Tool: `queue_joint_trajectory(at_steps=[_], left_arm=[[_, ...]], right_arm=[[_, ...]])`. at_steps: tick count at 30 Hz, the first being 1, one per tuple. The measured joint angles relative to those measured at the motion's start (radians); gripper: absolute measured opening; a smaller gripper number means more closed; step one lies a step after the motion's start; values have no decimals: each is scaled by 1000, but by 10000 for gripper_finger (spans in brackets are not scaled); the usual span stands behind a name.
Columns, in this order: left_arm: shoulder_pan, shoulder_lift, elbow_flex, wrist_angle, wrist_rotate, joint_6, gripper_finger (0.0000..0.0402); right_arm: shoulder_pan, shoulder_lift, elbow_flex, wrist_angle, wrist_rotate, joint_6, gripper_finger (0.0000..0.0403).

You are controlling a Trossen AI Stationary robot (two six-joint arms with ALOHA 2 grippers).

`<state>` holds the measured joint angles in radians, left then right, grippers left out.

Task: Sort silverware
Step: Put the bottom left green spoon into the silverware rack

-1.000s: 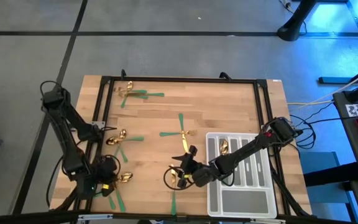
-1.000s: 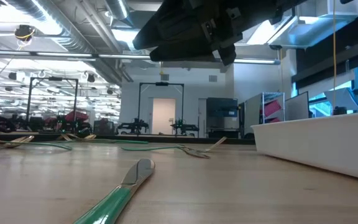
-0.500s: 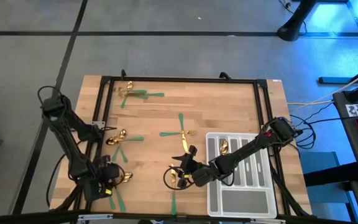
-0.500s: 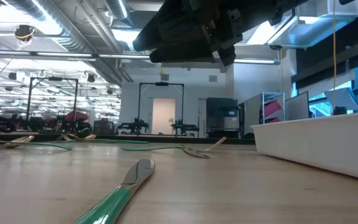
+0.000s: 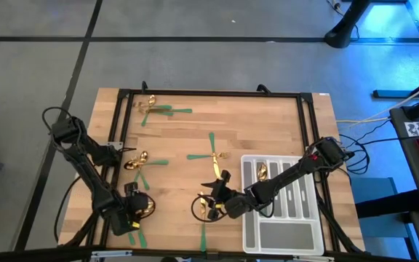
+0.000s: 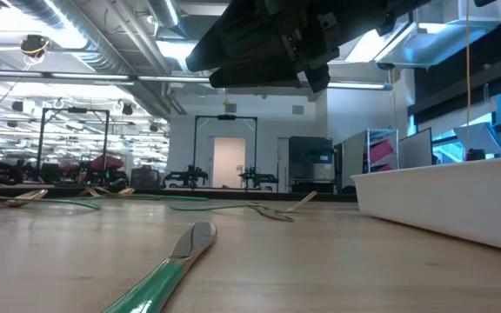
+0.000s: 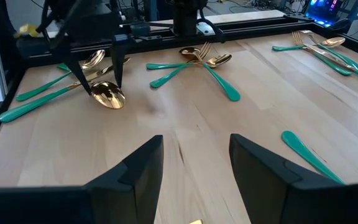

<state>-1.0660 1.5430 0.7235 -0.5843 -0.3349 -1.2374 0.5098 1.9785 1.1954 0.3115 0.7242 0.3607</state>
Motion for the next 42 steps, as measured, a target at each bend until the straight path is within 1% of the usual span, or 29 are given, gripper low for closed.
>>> queue_joint_trajectory(at_steps=[3,9,14,18,23,27,30,32,34,37,40,42], left_arm=[[32,6,2,0,9,39,207],[99,6,2,2,18,136,152],[175,9,-2,-6,-101,229,116],[229,7,-2,4,-165,282,95],[268,-8,-2,87,-281,362,66],[298,-15,-2,152,-304,447,39],[316,-20,-1,147,-303,491,25],[322,-36,-1,127,-300,495,25],[323,-62,-1,103,-268,462,39],[307,-84,-1,70,-192,422,81],[282,-86,-8,84,-197,381,131],[281,-85,-35,97,-200,358,160]], right_arm=[[0,0,0,-1,0,0,186],[0,0,0,-6,0,0,186],[0,0,0,-7,0,0,186],[0,0,0,-8,0,0,186],[0,0,0,-8,0,0,186],[0,0,0,-8,0,0,186],[0,0,0,-8,0,0,186],[0,0,0,-8,-2,0,186],[0,0,0,-8,-2,0,186],[0,0,0,-8,-2,0,186],[-2,0,0,-8,-2,0,186],[-8,0,0,-8,-2,0,186]])
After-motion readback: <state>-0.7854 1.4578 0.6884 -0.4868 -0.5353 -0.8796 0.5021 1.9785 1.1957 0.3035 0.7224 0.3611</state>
